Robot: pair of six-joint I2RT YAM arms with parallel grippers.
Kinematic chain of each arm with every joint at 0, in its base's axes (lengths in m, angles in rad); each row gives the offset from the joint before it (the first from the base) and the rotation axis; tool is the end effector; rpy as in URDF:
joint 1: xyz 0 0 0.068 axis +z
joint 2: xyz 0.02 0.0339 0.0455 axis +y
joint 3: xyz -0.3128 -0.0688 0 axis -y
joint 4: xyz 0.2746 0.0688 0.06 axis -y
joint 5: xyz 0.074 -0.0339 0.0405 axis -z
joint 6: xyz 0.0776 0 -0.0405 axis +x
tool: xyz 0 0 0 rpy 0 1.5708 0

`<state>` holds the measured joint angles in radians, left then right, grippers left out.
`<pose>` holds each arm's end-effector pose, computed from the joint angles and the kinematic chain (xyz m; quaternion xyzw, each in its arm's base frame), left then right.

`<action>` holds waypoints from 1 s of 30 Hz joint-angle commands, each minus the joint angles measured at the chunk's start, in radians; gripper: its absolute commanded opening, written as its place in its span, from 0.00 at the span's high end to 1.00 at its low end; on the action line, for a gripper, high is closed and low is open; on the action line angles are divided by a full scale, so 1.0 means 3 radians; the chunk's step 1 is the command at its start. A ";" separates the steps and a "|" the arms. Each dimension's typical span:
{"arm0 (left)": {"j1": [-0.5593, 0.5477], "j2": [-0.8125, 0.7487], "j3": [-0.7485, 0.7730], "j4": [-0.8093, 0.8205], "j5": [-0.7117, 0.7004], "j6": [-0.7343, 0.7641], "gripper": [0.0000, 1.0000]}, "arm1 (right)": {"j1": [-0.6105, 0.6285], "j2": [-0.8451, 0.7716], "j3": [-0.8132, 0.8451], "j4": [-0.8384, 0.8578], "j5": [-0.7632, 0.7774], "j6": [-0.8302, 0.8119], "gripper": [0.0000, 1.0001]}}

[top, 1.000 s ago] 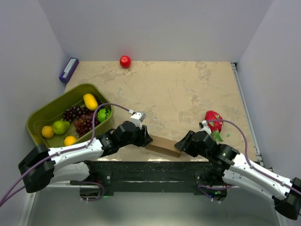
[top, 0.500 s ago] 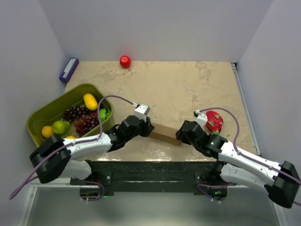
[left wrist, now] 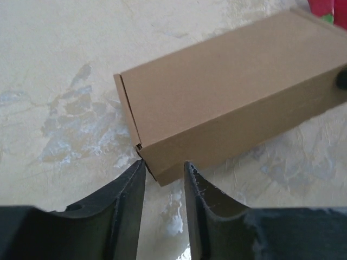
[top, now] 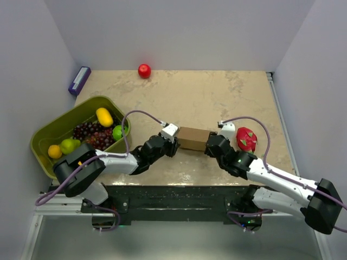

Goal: Fold the paper box

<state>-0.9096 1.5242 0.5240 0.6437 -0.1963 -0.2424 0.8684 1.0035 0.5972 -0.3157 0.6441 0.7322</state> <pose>0.2237 -0.2629 0.1749 0.2148 0.7906 -0.2418 0.5200 0.1841 0.1454 0.2340 0.0712 0.8713 0.0794 0.4790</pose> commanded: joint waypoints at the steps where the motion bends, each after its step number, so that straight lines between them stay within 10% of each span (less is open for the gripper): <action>1: -0.0133 -0.0089 -0.0085 0.0549 0.0618 -0.0128 0.51 | 0.0071 -0.0327 -0.0114 0.0516 -0.0423 0.0320 0.49; 8: -0.0133 -0.0473 -0.0100 0.0242 0.0516 -0.0102 0.09 | 0.0071 -0.0609 -0.0135 0.0204 -0.0567 0.0275 0.16; 30: -0.0051 -0.0770 0.0135 -0.0673 0.0098 -0.0235 0.04 | 0.0071 -0.0123 0.0290 0.0004 -0.0567 0.0305 0.07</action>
<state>-0.9405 1.3056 0.5262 0.4961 -0.0937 -0.2779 0.8848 0.9920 0.6827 -0.3103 0.4934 0.7860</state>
